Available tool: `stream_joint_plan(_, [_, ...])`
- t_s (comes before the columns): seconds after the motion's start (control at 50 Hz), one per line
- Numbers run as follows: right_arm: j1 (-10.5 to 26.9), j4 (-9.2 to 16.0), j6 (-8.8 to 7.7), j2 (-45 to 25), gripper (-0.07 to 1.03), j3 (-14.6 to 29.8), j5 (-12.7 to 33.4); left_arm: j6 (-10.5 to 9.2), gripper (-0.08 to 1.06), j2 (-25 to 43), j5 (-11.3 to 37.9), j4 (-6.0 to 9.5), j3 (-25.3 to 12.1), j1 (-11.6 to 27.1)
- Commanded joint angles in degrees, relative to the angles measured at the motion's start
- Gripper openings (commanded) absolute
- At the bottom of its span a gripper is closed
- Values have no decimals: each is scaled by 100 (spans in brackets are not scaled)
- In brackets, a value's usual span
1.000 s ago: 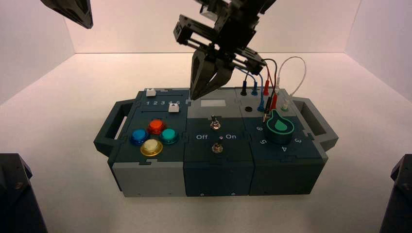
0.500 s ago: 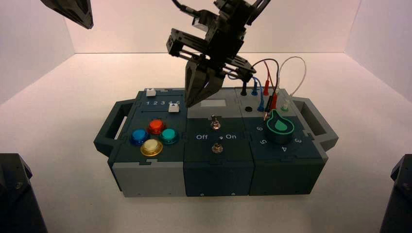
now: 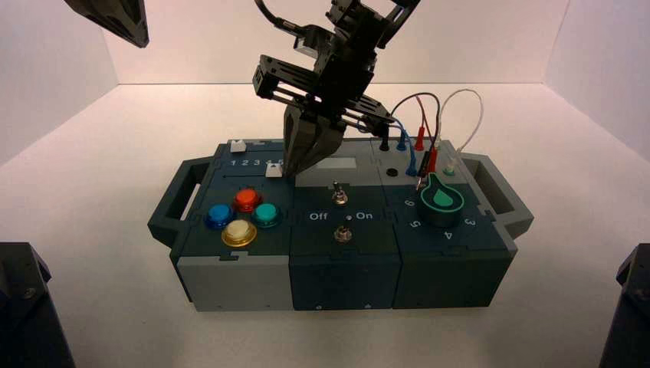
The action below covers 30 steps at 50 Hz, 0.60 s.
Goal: Move the bottom slider to position 1.
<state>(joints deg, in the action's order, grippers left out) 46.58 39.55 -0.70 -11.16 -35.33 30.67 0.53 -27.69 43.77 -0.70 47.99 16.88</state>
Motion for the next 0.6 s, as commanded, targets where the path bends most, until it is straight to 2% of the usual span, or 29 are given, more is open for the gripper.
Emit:
stream_joint_plan(0.02, [53,62,-9,79,-2,149,-9,18,-3,-26,-18,-9,-70,26])
stream_joint_plan(0.6, [334,149,-18,-211,-2,492,62,18,-3,0,0,-9,-70,26])
